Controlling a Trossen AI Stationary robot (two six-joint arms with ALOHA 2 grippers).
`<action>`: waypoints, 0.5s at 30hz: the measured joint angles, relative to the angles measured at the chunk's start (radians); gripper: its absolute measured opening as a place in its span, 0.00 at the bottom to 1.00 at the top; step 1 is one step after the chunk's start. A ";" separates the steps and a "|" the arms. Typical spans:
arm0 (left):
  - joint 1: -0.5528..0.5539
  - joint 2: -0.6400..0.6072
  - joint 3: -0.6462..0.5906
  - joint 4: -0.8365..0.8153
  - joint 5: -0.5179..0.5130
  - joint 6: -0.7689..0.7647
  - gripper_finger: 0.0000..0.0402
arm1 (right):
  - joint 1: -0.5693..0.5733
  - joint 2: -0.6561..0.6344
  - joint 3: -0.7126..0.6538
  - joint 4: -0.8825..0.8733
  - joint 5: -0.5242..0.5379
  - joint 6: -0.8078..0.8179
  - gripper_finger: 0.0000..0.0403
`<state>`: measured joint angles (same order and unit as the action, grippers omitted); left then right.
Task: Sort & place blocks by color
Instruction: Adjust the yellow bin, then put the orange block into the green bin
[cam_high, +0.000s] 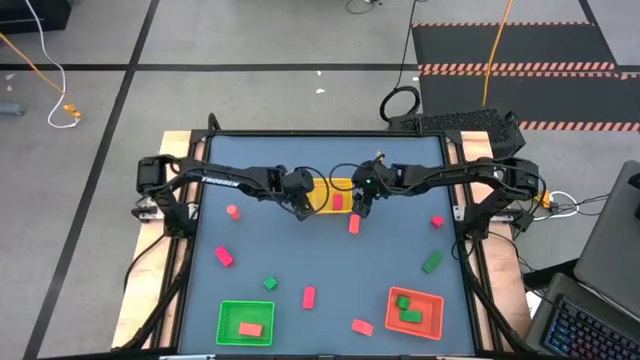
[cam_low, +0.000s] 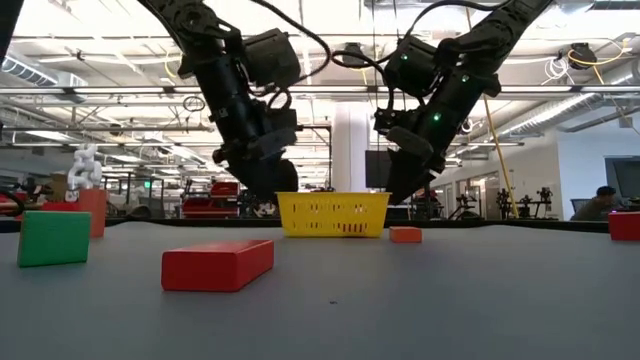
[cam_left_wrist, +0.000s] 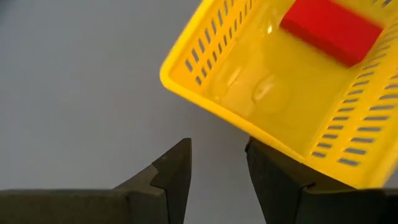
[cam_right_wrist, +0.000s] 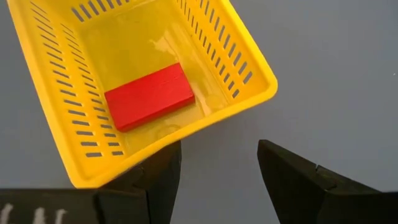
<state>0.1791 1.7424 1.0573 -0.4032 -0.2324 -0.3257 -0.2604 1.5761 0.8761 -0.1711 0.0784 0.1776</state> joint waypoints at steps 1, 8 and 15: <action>0.000 0.007 0.000 -0.003 0.002 0.002 0.40 | 0.000 0.000 0.000 -0.001 0.000 0.000 0.51; 0.006 0.013 0.000 -0.003 0.007 0.016 0.40 | -0.006 -0.006 0.002 -0.044 0.024 -0.012 0.52; 0.029 0.003 0.000 -0.081 0.005 0.035 0.40 | -0.008 -0.058 0.002 -0.082 0.030 -0.017 0.52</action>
<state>0.2078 1.7450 1.0573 -0.4845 -0.2274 -0.2909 -0.2687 1.5181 0.8780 -0.2529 0.1081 0.1604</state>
